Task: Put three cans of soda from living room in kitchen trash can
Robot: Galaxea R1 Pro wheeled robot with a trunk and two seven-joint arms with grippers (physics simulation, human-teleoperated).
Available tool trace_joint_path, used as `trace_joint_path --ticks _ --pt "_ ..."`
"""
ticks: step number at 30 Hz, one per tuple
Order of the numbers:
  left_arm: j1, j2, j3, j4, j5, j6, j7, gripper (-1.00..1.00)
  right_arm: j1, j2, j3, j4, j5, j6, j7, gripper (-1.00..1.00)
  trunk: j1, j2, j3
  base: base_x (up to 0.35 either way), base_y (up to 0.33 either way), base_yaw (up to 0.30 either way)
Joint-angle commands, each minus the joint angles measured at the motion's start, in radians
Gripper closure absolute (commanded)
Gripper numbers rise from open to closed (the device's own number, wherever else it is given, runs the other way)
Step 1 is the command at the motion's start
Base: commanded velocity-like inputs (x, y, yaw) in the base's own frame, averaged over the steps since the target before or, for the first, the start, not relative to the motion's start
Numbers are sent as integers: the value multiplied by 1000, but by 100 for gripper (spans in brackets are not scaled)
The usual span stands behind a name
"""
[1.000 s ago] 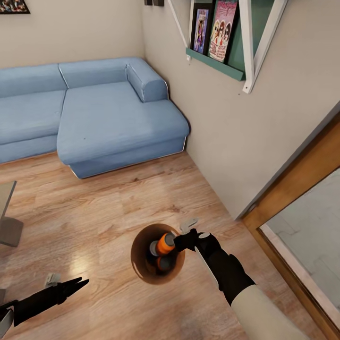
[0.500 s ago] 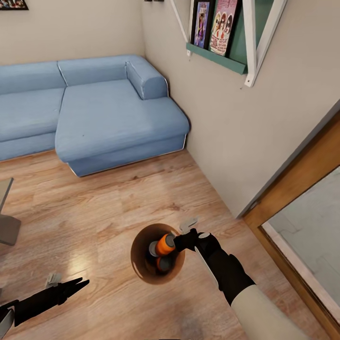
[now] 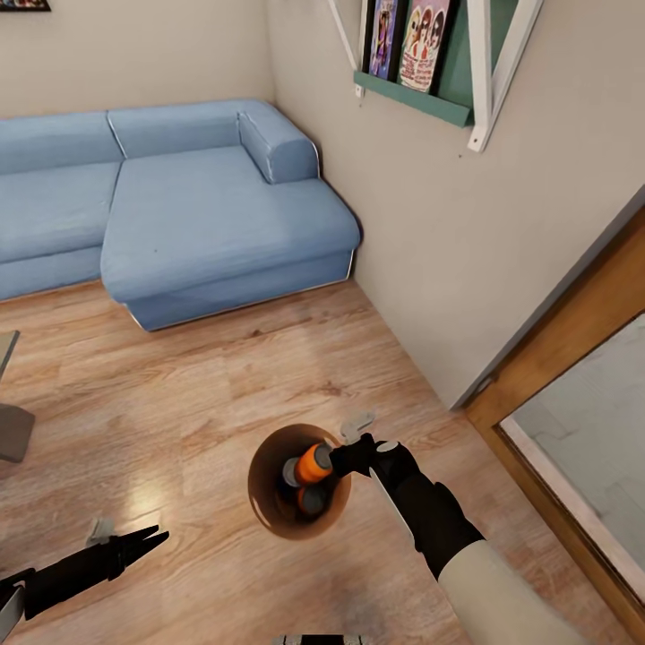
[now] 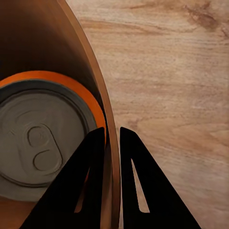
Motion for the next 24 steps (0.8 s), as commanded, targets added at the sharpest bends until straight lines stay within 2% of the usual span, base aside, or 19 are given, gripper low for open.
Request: trace_joint_path --ticks 1,16,24 --pt "0 0 0 0 0 0 0 -100 0 0 0 -1 -17 2 8 100 4 -7 -3 0 0 0" --pt "0 2 0 1 -1 0 1 -100 0 0 0 -1 -17 2 8 100 61 -112 -50 0 0 0" --pt "0 17 3 2 -1 0 1 -100 0 0 0 -1 -17 2 8 100 92 -168 -75 0 0 0"
